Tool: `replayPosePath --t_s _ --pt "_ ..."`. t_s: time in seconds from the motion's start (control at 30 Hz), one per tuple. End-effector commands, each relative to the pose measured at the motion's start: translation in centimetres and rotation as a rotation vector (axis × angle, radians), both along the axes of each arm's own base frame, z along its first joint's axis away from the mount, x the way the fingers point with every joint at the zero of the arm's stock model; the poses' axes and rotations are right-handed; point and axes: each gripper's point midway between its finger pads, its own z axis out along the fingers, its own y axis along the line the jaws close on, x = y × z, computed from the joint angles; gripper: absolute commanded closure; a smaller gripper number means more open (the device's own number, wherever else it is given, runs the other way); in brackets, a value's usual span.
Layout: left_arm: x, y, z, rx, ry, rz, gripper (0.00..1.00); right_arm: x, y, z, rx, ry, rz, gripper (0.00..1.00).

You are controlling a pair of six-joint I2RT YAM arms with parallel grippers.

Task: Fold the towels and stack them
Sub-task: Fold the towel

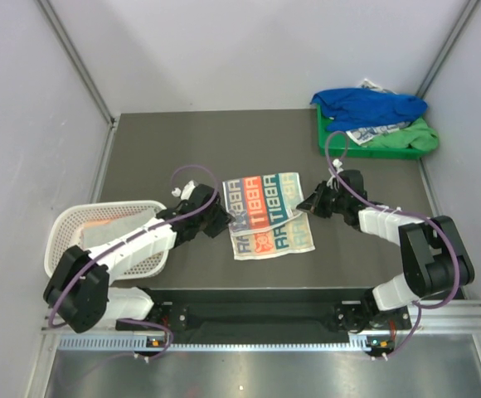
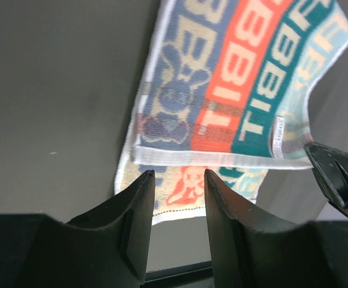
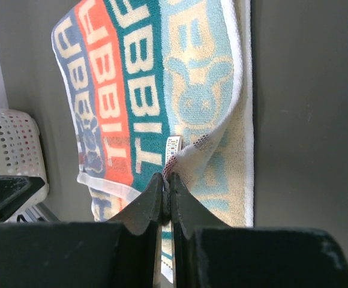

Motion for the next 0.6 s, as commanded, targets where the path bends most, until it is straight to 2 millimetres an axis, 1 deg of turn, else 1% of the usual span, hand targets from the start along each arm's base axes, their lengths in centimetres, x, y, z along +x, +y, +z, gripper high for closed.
replayPosePath --t_s 0.0,0.2,0.37,0.57 --pt "0.2 0.9 -0.5 0.013 0.048 0.106 0.57 0.7 0.7 1.3 0.018 -0.067 0.010 1.00" --pt "0.4 1.0 -2.1 0.035 0.080 0.123 0.59 0.8 0.7 1.0 0.019 -0.062 0.008 1.00" --pt "0.2 0.6 -3.7 0.047 0.121 0.113 0.62 0.7 0.8 0.9 0.022 -0.059 0.009 1.00" --pt "0.0 0.2 -5.0 0.041 0.152 0.101 0.62 0.7 0.8 1.0 0.024 -0.061 0.010 1.00"
